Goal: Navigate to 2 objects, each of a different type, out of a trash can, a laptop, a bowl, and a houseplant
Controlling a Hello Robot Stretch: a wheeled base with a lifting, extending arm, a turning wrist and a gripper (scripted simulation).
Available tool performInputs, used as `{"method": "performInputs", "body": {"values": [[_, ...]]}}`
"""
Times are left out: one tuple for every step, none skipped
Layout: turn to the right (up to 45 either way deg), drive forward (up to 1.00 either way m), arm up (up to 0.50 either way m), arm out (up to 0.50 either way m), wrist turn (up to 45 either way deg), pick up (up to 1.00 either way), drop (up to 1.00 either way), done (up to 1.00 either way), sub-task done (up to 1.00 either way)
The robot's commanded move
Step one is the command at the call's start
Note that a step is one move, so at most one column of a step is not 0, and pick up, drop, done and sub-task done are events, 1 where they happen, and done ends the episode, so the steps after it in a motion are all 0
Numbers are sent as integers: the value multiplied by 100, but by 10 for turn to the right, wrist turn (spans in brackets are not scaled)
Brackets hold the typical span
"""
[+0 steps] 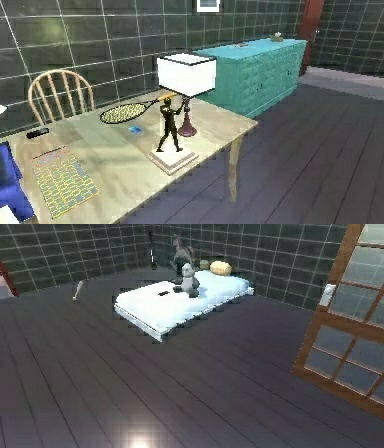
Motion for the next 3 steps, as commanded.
{"method": "performInputs", "body": {"values": [[-450, 0, 0, 0, 0, 0, 0, 0, 0], [0, 0, 0, 0, 0, 0, 0, 0, 100], [450, 0, 0, 0, 0, 0, 0, 0, 0]]}}
